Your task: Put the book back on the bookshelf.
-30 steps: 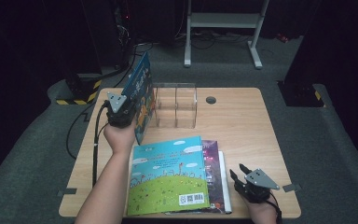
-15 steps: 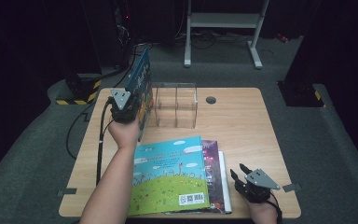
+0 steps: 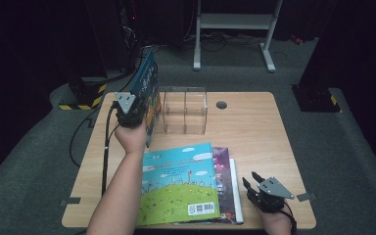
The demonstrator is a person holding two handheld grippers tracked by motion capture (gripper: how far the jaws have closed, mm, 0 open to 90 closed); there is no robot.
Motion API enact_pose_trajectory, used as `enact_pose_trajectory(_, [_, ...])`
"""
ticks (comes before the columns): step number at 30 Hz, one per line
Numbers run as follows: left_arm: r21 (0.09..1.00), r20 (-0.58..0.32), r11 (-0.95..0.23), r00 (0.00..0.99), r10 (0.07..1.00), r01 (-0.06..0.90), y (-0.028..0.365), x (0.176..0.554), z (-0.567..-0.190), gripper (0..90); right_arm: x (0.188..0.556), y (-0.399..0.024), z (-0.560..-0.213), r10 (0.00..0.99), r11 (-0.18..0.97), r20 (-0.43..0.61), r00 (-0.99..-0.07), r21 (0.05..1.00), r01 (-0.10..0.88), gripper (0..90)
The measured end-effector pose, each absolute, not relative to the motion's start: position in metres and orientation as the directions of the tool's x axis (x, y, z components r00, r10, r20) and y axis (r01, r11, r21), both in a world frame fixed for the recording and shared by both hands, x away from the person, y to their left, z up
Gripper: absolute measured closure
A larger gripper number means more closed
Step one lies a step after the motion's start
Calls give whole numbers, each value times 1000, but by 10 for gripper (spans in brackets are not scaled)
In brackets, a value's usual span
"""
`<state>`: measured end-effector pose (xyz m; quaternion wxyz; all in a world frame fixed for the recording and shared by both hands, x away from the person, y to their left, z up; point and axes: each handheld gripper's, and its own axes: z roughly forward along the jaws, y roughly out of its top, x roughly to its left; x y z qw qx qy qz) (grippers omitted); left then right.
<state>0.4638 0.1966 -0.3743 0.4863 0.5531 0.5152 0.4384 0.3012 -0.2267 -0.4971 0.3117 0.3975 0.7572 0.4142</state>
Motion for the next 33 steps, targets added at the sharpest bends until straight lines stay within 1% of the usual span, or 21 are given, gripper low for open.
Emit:
enact_pose_trajectory(6, [991, -39, 29, 80, 996, 134, 200, 464, -377, 832, 301, -227, -498, 860, 340, -141, -490, 875, 346, 581])
enact_pose_trajectory(13, [991, -40, 26, 95, 995, 135, 203, 462, -380, 827, 301, -225, -498, 859, 342, -142, -492, 874, 346, 579])
enact_pose_trajectory(24, [987, -27, 8, 113, 993, 161, 210, 461, -378, 818, 301, -224, -499, 857, 345, -141, -495, 871, 348, 577])
enact_pose_trajectory(33, [985, -15, -4, 108, 994, 173, 215, 461, -377, 803, 302, -223, -499, 853, 350, -142, -502, 870, 348, 573])
